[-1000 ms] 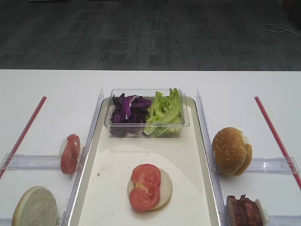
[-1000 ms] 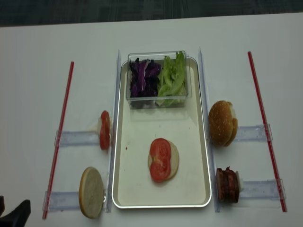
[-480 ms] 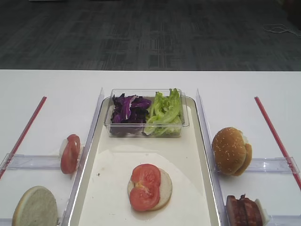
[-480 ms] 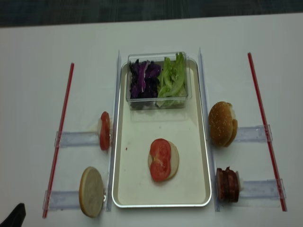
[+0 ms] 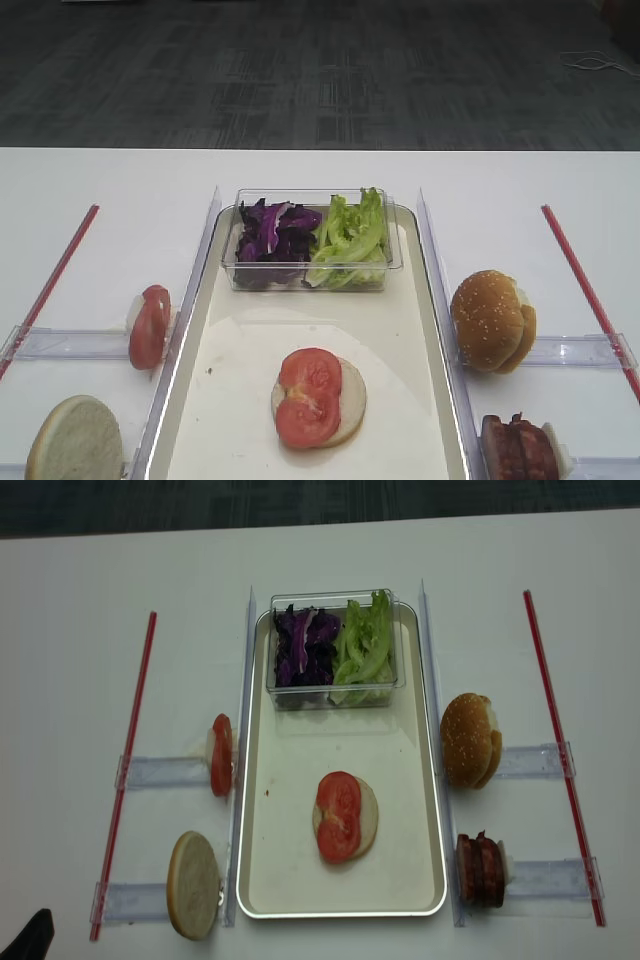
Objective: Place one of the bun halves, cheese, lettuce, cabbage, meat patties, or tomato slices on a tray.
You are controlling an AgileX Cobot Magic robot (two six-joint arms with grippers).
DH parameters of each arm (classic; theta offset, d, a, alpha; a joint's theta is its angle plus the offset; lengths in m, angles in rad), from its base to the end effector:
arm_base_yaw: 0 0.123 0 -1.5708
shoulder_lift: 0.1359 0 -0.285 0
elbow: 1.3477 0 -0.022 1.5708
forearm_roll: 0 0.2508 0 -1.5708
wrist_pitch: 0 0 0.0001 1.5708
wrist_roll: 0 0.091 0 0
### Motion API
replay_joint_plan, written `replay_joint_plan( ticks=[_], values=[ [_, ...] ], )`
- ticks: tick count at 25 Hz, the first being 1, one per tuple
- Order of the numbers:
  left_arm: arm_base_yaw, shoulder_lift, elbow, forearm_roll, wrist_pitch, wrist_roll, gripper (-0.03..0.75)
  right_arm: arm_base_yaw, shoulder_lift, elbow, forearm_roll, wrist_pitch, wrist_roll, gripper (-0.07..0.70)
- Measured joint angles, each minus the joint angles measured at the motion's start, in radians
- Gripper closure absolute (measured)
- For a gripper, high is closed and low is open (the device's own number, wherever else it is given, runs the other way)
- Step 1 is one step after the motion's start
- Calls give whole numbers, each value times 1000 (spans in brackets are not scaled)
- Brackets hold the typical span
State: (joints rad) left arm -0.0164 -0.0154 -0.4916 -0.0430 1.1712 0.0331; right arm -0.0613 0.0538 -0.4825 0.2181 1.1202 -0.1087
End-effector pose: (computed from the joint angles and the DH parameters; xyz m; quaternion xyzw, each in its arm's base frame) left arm -0.0113 -0.0034 0.2662 0.0238 0.8785 -0.0174 0.4768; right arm 0.0024 0.0176 0.2695 -0.0244 0.8799 0.0692 0.4695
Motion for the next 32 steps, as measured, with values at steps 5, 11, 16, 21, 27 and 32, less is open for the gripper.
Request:
replay_joint_plan(
  ticks=[5,11,16,21,27,32],
  values=[
    [0,0,0,0,0,0,316,0,0,0,0,0,0,162],
    [0,0,0,0,0,-4,316,0,0,0,0,0,0,162],
    [0,0,0,0,0,-4,316,0,0,0,0,0,0,162],
    [0,0,0,0,0,-4,316,0,0,0,0,0,0,162],
    [0,0,0,0,0,-4,316,0,0,0,0,0,0,162],
    [0,0,0,0,0,-5,316,0,0,0,0,0,0,162]
  ],
)
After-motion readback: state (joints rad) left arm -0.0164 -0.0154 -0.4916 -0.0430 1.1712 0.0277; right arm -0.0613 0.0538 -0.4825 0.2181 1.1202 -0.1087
